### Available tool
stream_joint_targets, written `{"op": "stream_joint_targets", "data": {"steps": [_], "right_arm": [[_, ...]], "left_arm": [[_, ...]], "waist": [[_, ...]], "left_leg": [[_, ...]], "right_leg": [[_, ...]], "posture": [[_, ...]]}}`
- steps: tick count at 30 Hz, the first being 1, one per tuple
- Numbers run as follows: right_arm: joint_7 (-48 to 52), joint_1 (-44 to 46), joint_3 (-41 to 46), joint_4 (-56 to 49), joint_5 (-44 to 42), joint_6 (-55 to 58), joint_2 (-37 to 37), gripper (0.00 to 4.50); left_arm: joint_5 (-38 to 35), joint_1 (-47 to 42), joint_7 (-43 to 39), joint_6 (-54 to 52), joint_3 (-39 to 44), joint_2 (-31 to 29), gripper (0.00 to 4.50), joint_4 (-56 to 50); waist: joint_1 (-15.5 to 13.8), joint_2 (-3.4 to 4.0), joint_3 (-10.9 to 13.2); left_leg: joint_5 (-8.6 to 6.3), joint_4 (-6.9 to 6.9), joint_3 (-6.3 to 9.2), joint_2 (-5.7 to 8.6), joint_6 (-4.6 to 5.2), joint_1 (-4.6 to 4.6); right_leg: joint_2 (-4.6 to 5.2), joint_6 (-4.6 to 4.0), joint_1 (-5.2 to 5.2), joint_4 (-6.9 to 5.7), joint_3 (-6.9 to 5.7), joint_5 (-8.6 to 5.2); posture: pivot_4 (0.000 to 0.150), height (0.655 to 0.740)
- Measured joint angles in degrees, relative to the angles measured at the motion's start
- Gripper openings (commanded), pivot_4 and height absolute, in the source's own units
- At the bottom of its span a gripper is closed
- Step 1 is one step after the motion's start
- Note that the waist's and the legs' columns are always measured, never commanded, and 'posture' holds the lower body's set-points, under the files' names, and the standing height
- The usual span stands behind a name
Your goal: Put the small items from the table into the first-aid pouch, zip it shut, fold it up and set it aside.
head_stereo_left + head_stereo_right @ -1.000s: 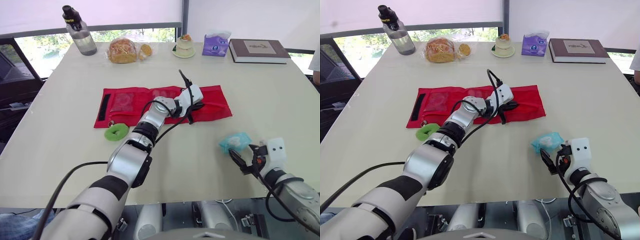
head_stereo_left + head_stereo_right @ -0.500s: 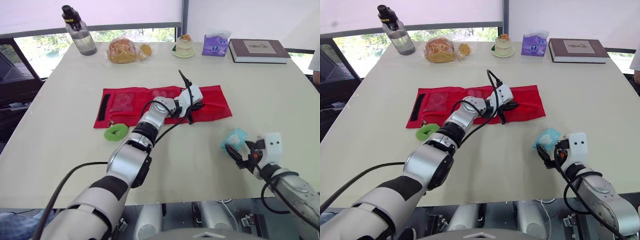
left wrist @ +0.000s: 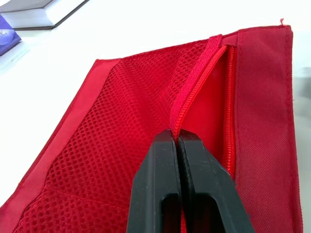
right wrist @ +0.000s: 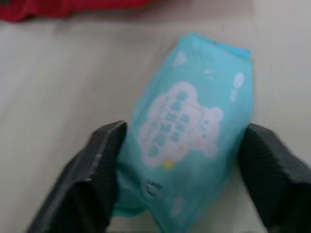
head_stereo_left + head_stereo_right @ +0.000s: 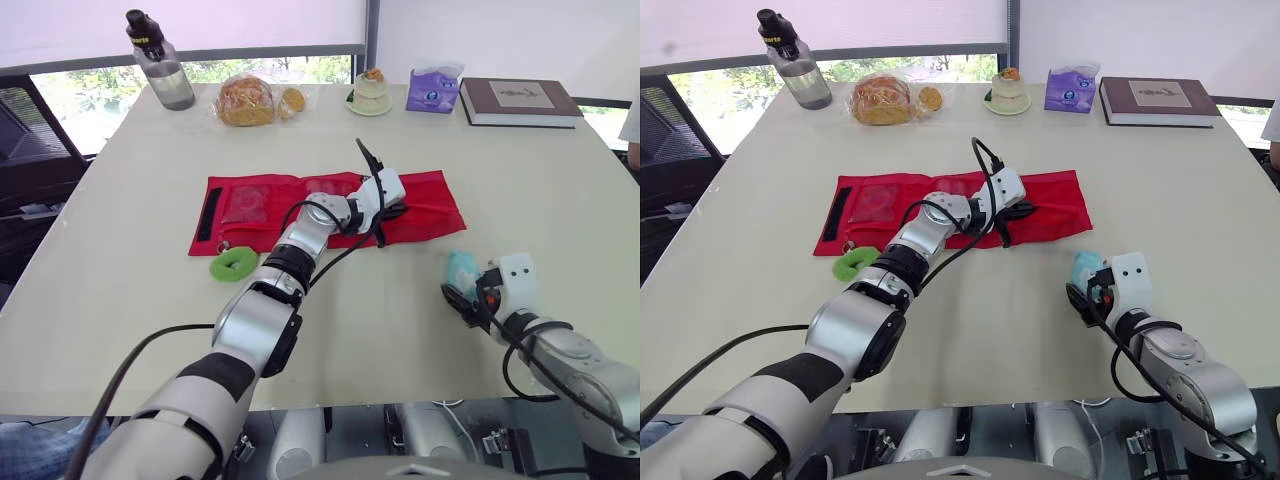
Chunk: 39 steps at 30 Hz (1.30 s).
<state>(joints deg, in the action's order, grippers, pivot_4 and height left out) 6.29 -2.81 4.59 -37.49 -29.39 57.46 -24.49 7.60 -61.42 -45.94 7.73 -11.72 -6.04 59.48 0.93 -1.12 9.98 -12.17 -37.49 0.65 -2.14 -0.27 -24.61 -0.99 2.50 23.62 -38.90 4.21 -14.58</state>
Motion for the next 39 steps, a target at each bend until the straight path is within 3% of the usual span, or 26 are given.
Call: {"op": "stream_joint_targets", "data": {"steps": [2, 5, 6, 16, 22, 35, 39], "right_arm": [[0.47, -0.39, -0.42, -0.48, 0.72, -0.28, -0.53, 1.82], [1.81, -0.36, -0.82, -1.98, 1.43, -0.39, -3.09, 0.56], [2.51, 0.01, -1.11, -2.05, 1.62, -0.37, -4.17, 0.37], [4.23, 12.6, -1.25, -1.68, -4.46, 9.69, -0.2, 0.37], [2.27, 19.63, -0.04, 5.21, -5.01, 16.14, 3.11, 0.37], [0.39, 28.65, 4.14, 21.85, 0.2, 11.87, 8.08, 0.37], [0.28, 29.03, 2.7, 24.29, 3.82, 7.37, 7.77, 2.27]], "left_arm": [[0.0, 0.11, 0.02, -0.03, 0.0, -0.06, 0.0, -0.01], [-0.01, 0.19, 0.01, -0.06, 0.0, -0.05, 0.0, -0.01], [-0.02, 0.19, 0.01, -0.06, 0.0, -0.05, 0.0, -0.01], [-0.12, 0.88, -0.59, -0.49, -0.02, 1.65, 0.0, -1.77], [-0.6, 3.85, -2.22, -2.21, -0.56, 3.5, 0.0, -8.06], [-1.13, 11.11, -4.21, -9.27, -3.6, 4.77, 0.0, -21.25], [-1.19, 11.01, -3.71, -10.47, -3.84, 5.22, 0.0, -22.03]], "waist": [[0.02, 0.0, 0.0], [0.03, 0.0, 0.0], [0.03, 0.0, 0.0], [0.05, 0.0, 0.0], [-0.28, 0.0, 0.0], [0.26, 0.02, -0.01], [0.04, 0.02, -0.01]], "left_leg": [[0.0, 0.0, 0.02, -0.01, 0.0, 0.0], [0.0, -0.02, -0.01, 0.0, 0.0, 0.0], [0.0, -0.04, -0.01, 0.0, 0.0, 0.0], [0.0, -0.04, 0.03, 0.0, 0.0, -0.05], [0.0, -0.04, 0.05, 0.04, 0.0, -0.11], [0.0, -0.01, 0.02, 0.01, 0.0, -0.05], [0.0, 0.01, 0.02, 0.01, 0.0, -0.09]], "right_leg": [[-0.02, 0.0, 0.0, -0.02, -0.01, 0.0], [0.0, 0.01, -0.01, -0.01, 0.0, 0.0], [0.0, 0.01, -0.01, -0.01, 0.01, 0.0], [0.0, -0.07, 0.01, -0.01, -0.02, 0.05], [0.08, -0.22, 0.01, 0.01, -0.06, 0.13], [0.02, -0.22, 0.04, -0.03, -0.03, 0.14], [0.03, -0.22, 0.05, 0.02, -0.04, 0.14]], "posture": [[0.15, 0.74], [0.15, 0.74], [0.15, 0.74], [0.15, 0.74], [0.15, 0.74], [0.15, 0.74], [0.15, 0.74]]}}
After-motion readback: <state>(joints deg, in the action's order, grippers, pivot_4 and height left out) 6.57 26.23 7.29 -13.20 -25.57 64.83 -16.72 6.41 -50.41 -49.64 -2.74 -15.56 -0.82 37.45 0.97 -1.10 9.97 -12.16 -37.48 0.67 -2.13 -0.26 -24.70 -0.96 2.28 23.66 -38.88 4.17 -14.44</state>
